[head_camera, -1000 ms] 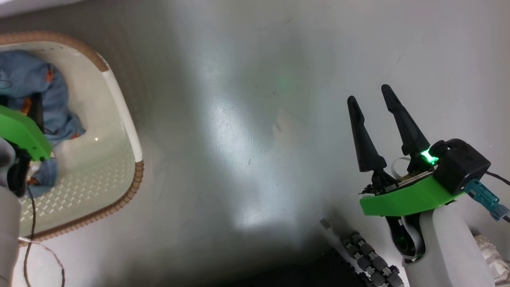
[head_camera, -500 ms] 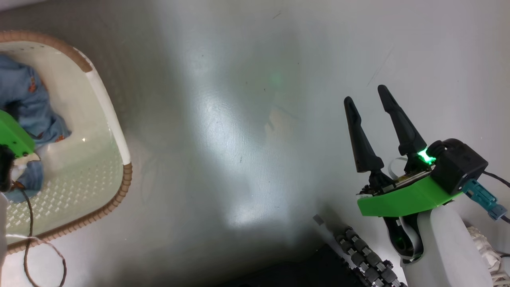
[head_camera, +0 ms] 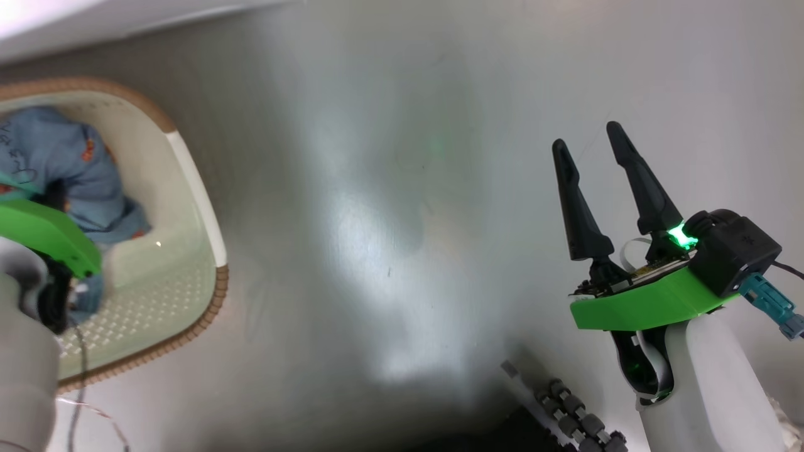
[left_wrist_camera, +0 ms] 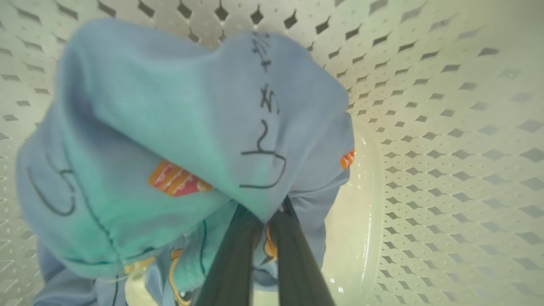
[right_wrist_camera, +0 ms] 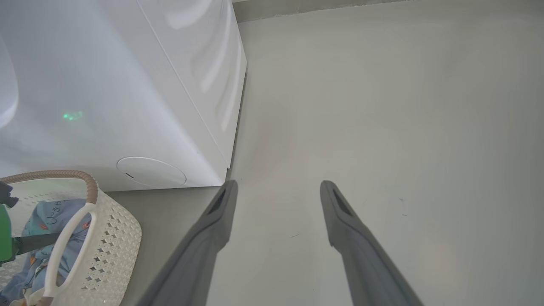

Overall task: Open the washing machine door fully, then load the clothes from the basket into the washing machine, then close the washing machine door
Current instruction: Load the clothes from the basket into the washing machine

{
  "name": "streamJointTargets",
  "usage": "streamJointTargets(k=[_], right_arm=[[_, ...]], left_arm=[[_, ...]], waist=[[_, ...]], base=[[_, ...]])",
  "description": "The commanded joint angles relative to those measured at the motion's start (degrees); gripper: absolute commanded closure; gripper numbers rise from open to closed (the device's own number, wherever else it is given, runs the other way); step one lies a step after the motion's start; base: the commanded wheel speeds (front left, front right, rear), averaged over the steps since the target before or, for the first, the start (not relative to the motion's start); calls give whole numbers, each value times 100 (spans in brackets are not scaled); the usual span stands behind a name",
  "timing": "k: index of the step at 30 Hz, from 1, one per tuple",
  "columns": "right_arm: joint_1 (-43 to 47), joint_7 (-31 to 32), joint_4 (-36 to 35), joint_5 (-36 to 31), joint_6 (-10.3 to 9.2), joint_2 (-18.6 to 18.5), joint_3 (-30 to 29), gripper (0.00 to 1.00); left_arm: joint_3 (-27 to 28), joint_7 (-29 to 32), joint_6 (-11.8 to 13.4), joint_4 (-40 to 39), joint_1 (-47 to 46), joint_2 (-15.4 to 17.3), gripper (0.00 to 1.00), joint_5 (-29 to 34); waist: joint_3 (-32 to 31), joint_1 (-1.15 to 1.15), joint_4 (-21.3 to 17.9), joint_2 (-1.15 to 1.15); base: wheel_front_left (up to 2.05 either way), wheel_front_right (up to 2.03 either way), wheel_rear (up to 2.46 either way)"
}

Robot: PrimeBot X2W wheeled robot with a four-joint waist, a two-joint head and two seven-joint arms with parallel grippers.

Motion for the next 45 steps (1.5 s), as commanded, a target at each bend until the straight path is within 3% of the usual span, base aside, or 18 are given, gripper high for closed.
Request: streamJointTargets(k=[1, 10, 24, 35, 45], right_arm=[[182, -43, -93, -37, 9, 7, 61, 0], [329, -43, -10, -208, 9, 7, -19, 0], [659, -43, 232, -357, 9, 2, -55, 0], [1037, -43, 402, -358, 9, -94, -120, 0], [1418, -43, 516, -325, 9, -211, -209, 0]], left_arm=[[75, -117, -15, -97, 309, 195, 100, -82], [-172, -836, -16, -318, 906, 44, 100, -316], [-402, -1219, -16, -739, 1853, -154, 100, -490], [304, -1228, 135, -2172, 2944, -312, 100, 19], [1056, -1228, 312, -3647, 4025, -662, 100, 622]], waist=[[-267, 0, 91, 0], [-1088, 0, 289, 0], [-2355, 0, 554, 0], [-3385, 0, 699, 0], [-4258, 0, 824, 0]], base=[[0, 0, 0], [0, 0, 0], [0, 0, 0], [0, 0, 0], [0, 0, 0]])
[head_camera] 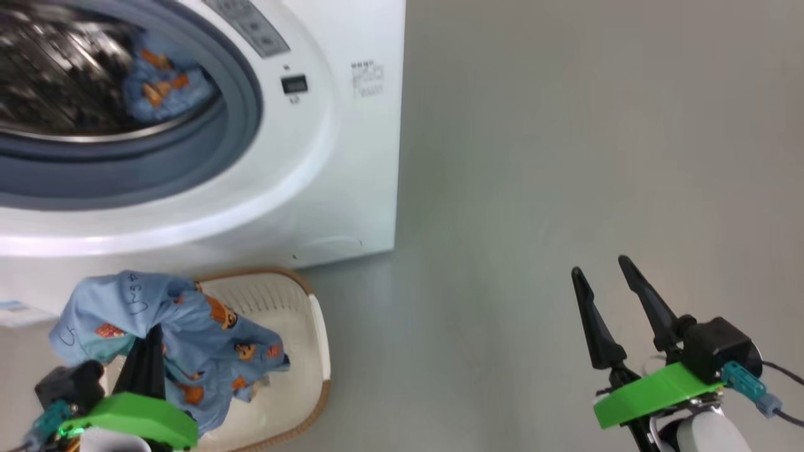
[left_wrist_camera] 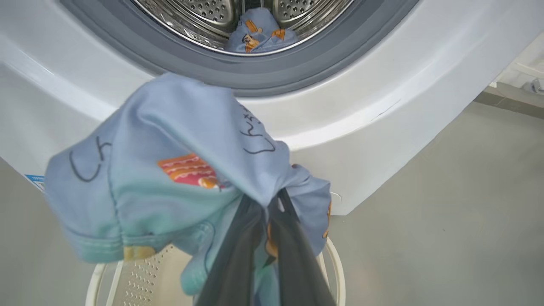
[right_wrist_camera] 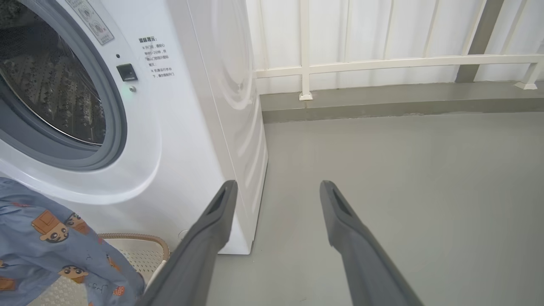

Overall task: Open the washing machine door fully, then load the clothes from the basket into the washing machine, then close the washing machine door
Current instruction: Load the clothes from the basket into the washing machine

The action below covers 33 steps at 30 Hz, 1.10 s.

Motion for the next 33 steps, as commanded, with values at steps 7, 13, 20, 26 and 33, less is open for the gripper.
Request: streamJointTargets(k=[7, 13, 20, 26, 33], right_arm=[[310, -43, -90, 25, 9, -98, 69, 0], [498, -43, -62, 22, 9, -127, 69, 0], [686, -43, -114, 6, 9, -150, 24, 0], [761, -43, -164, -32, 9, -167, -21, 0], [831, -43, -178, -95, 9, -175, -19, 0]], left_arm=[[639, -70, 50, -1162, 769, -125, 100, 617], [930, -70, 42, -1902, 1240, -314, 100, 971], [1139, -70, -36, -2511, 1674, -480, 100, 1258], [1269, -70, -30, -2732, 1947, -603, 100, 1408], [1328, -70, -52, -2781, 2114, -695, 100, 1450]], waist=[[-955, 0, 179, 0], [-1294, 0, 186, 0], [-1550, 0, 219, 0], [-1647, 0, 252, 0], [-1718, 0, 316, 0]], base=[[0, 0, 0], [0, 0, 0], [0, 0, 0], [0, 0, 0], [0, 0, 0]])
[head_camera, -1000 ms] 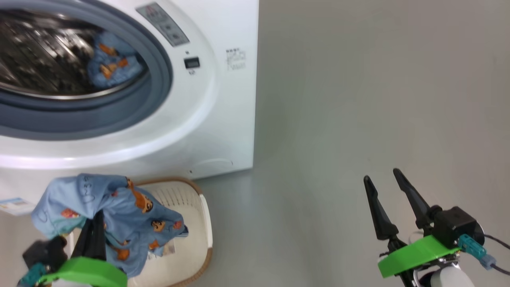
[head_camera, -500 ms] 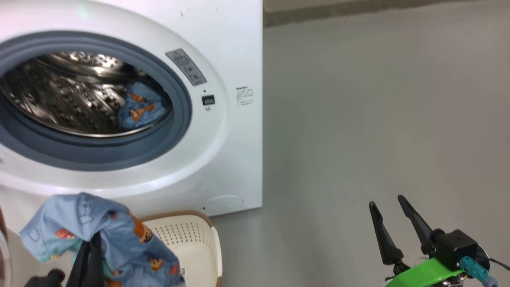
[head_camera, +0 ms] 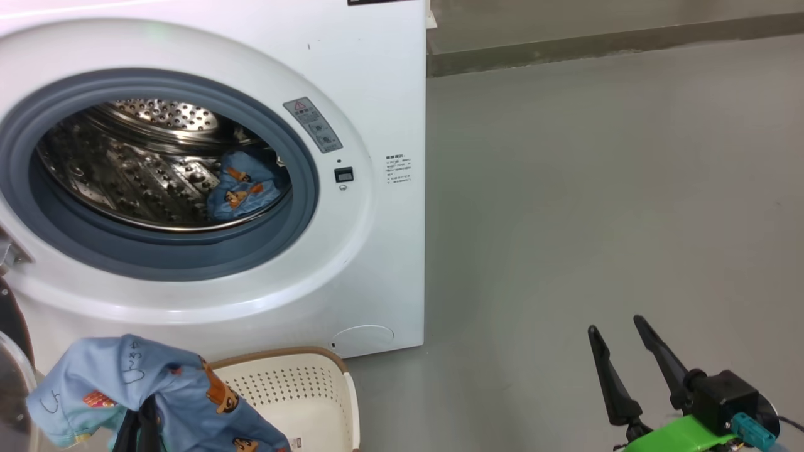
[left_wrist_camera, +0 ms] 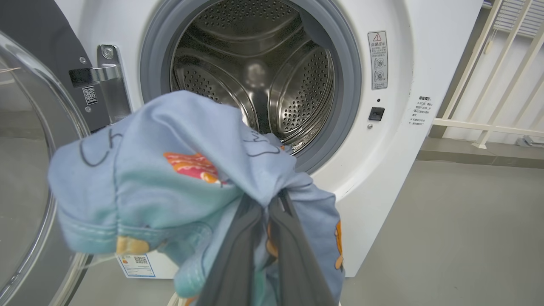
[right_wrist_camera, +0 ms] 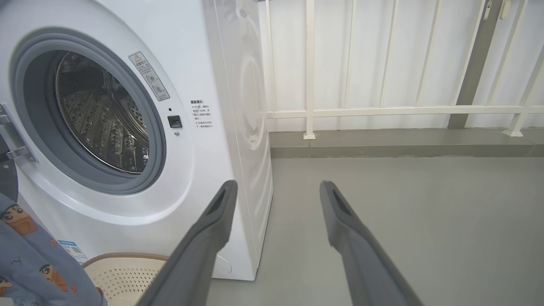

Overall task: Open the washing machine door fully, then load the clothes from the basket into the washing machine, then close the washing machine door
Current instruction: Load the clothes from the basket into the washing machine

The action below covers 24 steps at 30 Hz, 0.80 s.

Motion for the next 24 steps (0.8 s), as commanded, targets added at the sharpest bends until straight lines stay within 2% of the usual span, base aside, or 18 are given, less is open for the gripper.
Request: streamJointTargets(k=[1, 13, 24], right_arm=[[19, -43, -155, -50, 9, -65, 136, 0], [61, -43, -180, -49, 9, -54, 146, 0], [-135, -43, -226, -15, 9, -32, 254, 0]], left_arm=[[207, -70, -41, -190, -96, 32, 100, 72], [106, -70, -42, -258, -48, -22, 100, 105], [-22, -70, -97, -89, -1041, -27, 100, 85]], waist=[[-20, 0, 20, 0], [50, 0, 69, 0], [664, 0, 24, 0]], base=[[0, 0, 0], [0, 0, 0], [0, 0, 0]])
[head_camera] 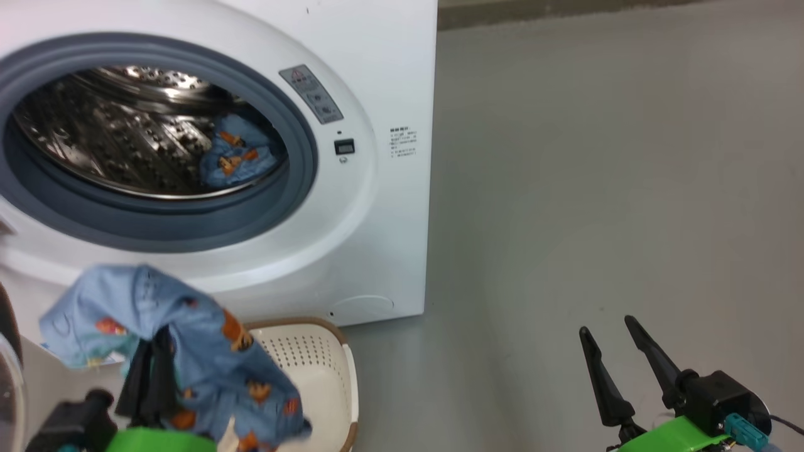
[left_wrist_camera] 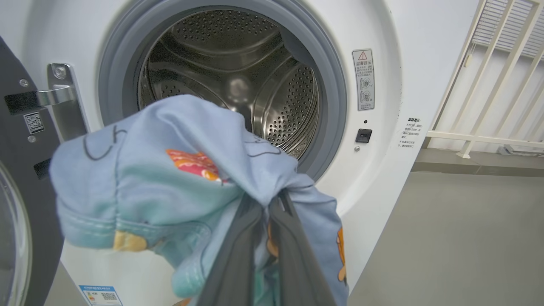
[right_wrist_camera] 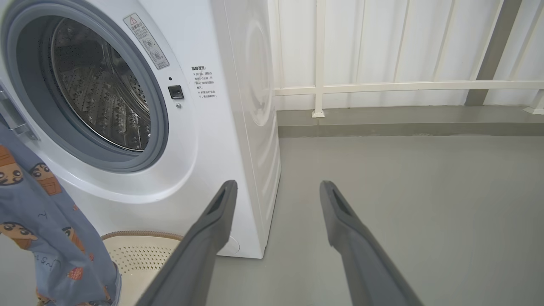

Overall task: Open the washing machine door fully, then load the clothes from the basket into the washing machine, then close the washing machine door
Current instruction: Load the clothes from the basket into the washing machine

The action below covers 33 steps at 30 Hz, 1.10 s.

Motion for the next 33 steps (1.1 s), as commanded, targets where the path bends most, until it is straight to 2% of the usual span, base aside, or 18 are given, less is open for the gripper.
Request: streamJointTargets(k=[1, 15, 23, 33], right_arm=[[-242, -43, -169, -3, 9, -33, 152, 0], [-780, -43, -279, 18, 9, 29, 266, 0], [-1030, -43, -348, 16, 9, 67, 327, 0], [-1405, -43, -409, 48, 9, 150, 443, 0]], left_arm=[[186, -69, -55, -85, -383, 58, 100, 9], [517, -69, -172, 475, -2224, 228, 100, 150], [544, -69, -197, 790, -3000, 486, 100, 234], [604, -69, -206, 1564, -4276, 894, 100, 265]], waist=[[287, 0, -58, 0], [1396, 0, -402, 0], [1953, 0, -530, 0], [2802, 0, -736, 0]], base=[[0, 0, 0], [0, 0, 0], [0, 0, 0], [0, 0, 0]])
